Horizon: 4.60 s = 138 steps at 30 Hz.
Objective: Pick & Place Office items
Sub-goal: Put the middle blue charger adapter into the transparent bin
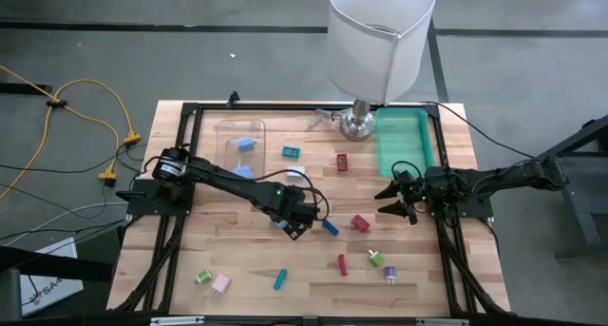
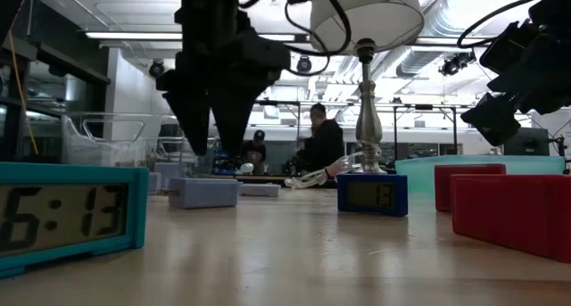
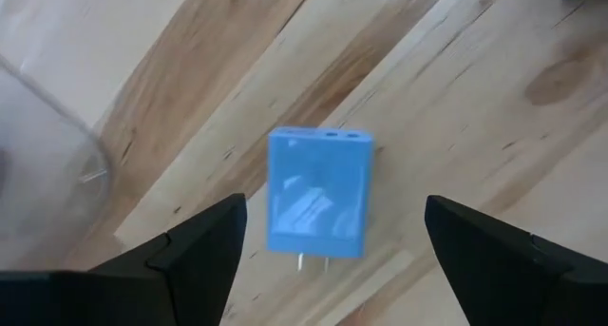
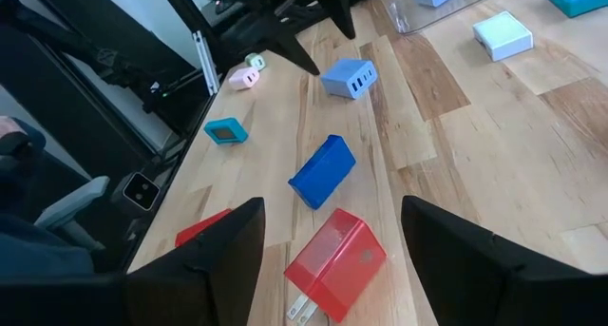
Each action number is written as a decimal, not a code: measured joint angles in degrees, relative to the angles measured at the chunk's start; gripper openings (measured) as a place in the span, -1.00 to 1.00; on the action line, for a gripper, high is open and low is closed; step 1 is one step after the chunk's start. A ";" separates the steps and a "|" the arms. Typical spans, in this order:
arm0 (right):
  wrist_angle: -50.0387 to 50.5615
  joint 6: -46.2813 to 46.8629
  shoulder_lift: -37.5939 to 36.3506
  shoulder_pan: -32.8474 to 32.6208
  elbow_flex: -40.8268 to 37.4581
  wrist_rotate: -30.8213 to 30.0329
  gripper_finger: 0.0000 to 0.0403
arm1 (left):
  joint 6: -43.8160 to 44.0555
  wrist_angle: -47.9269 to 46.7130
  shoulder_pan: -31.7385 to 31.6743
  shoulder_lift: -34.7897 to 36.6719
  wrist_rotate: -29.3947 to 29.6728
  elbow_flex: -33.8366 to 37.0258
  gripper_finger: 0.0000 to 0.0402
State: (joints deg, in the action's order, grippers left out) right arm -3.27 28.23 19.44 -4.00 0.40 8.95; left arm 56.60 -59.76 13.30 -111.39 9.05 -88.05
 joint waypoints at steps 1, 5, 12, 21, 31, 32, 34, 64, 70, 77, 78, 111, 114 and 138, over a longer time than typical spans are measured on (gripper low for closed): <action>0.00 0.00 0.00 -0.01 0.00 0.00 0.17 | -0.26 -0.13 0.00 -0.08 -0.01 0.23 0.57; 0.00 0.00 0.00 -0.02 0.00 0.00 0.17 | -0.68 0.03 0.00 -1.01 0.06 0.40 0.57; 0.02 0.00 0.00 0.01 0.00 0.00 0.17 | -0.69 0.24 0.00 -2.45 0.08 0.93 0.57; 0.02 0.00 0.00 -0.01 0.00 0.00 0.17 | -0.58 2.37 0.01 -3.97 0.06 1.01 0.57; 0.04 0.00 0.00 0.00 0.00 0.00 0.17 | 0.70 3.28 0.00 -5.75 -0.11 1.02 0.57; 0.04 0.00 0.00 -0.02 0.00 0.00 0.17 | 0.77 2.94 0.00 -5.89 -0.27 1.09 0.57; 0.04 0.00 0.00 0.00 0.00 0.00 0.17 | 0.89 3.58 0.01 -6.30 -0.41 0.94 0.57; 0.04 0.00 0.00 0.01 0.00 0.00 0.17 | -1.69 2.05 0.02 -6.41 -0.38 0.98 0.35; 0.04 0.00 0.00 0.00 0.00 0.00 0.17 | -1.66 2.05 0.02 -6.41 -0.36 0.98 0.24; 0.05 0.00 0.00 -0.02 0.00 0.00 0.17 | -1.64 1.60 0.02 -6.41 -0.38 0.98 0.15; 0.04 0.00 0.00 -0.01 0.00 0.00 0.17 | -1.60 1.55 0.00 -6.41 -0.38 0.98 0.14; 0.07 0.00 0.00 -0.02 0.00 0.01 0.17 | -0.79 -2.60 -0.42 4.95 -0.08 0.96 0.09; 0.06 0.00 0.00 -0.02 0.00 0.00 0.17 | -0.78 -4.02 -0.55 6.95 0.61 0.94 0.09; 0.05 0.00 0.00 -0.01 0.00 0.00 0.17 | -10.85 -18.96 -11.76 20.76 5.48 0.89 0.09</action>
State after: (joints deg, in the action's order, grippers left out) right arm -3.22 28.23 19.44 -4.01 0.40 8.95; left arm 45.75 -78.72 1.54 -90.63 14.53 -87.15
